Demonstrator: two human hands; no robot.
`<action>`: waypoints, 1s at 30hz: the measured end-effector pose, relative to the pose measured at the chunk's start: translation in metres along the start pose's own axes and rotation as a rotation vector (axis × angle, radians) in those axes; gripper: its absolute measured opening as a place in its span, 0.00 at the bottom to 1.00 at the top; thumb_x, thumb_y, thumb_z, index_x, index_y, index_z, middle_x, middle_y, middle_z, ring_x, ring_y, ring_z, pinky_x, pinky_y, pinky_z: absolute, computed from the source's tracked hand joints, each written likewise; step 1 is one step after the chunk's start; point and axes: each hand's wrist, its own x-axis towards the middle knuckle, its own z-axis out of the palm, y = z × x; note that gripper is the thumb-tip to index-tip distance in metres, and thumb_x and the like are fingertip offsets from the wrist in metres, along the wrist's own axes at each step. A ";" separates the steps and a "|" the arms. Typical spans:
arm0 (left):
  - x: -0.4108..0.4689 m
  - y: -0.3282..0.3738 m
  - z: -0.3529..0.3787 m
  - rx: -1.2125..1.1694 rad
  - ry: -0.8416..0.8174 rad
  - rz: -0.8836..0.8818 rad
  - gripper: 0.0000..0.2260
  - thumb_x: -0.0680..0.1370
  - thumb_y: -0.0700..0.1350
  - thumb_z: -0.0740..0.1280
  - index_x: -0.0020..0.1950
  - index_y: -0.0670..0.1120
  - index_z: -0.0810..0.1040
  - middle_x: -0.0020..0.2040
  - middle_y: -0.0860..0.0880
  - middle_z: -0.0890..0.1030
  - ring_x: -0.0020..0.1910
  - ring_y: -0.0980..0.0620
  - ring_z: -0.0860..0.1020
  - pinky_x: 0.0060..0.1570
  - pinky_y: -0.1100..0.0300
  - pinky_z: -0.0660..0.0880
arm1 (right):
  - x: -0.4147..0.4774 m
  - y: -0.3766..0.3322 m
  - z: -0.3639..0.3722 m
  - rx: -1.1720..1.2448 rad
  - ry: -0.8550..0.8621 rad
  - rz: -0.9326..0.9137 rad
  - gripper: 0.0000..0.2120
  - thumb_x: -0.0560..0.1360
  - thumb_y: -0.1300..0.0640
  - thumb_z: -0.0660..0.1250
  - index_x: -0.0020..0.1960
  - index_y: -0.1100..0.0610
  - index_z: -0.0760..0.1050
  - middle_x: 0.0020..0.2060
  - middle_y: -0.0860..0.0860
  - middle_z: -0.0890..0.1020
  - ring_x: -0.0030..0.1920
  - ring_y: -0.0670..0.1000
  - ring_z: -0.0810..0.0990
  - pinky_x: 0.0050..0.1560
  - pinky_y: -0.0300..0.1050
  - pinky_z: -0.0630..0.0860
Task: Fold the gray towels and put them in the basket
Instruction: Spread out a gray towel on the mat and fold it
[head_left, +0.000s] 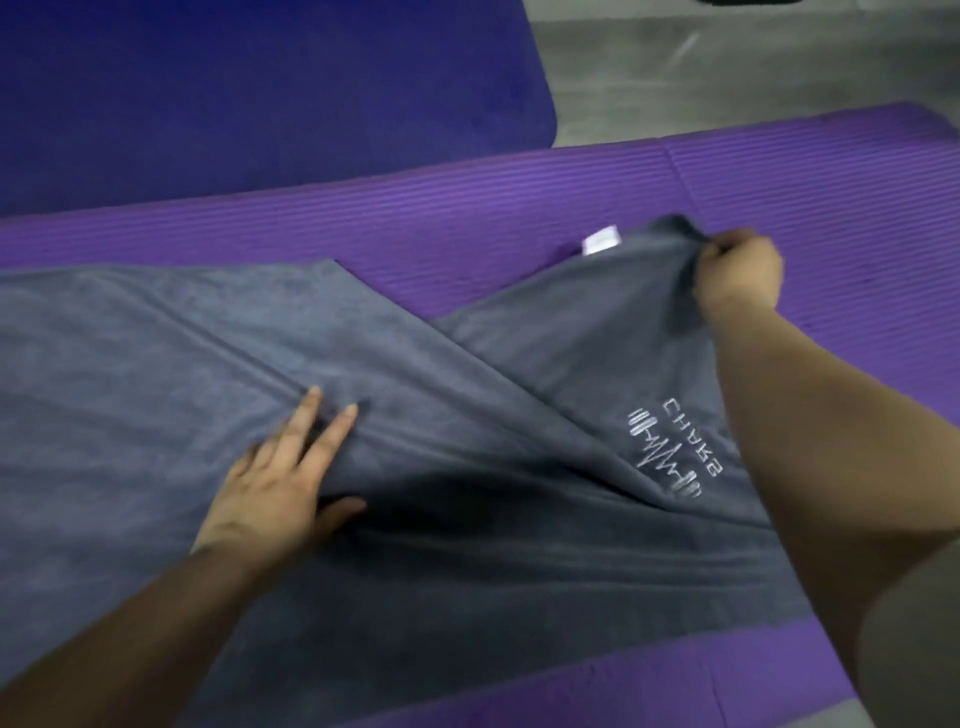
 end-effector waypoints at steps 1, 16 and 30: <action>0.001 -0.005 0.000 -0.029 0.045 -0.030 0.35 0.71 0.69 0.45 0.65 0.44 0.67 0.59 0.34 0.77 0.46 0.34 0.81 0.48 0.47 0.76 | 0.009 0.004 -0.007 0.065 0.073 0.040 0.16 0.77 0.61 0.54 0.59 0.63 0.75 0.60 0.62 0.77 0.62 0.60 0.74 0.61 0.47 0.66; 0.021 -0.006 -0.010 -0.069 -0.192 -0.217 0.40 0.72 0.70 0.47 0.71 0.51 0.29 0.75 0.48 0.33 0.74 0.48 0.35 0.73 0.50 0.39 | -0.057 0.022 0.040 -0.354 -0.312 -0.291 0.26 0.80 0.49 0.52 0.75 0.53 0.50 0.76 0.54 0.47 0.76 0.54 0.45 0.74 0.51 0.40; -0.063 -0.124 -0.056 -0.136 -0.236 -0.032 0.26 0.78 0.55 0.57 0.74 0.53 0.51 0.76 0.54 0.53 0.74 0.57 0.55 0.70 0.67 0.50 | -0.195 -0.063 0.024 -0.650 -0.713 -0.883 0.33 0.78 0.46 0.54 0.75 0.51 0.40 0.76 0.50 0.41 0.76 0.51 0.45 0.74 0.44 0.44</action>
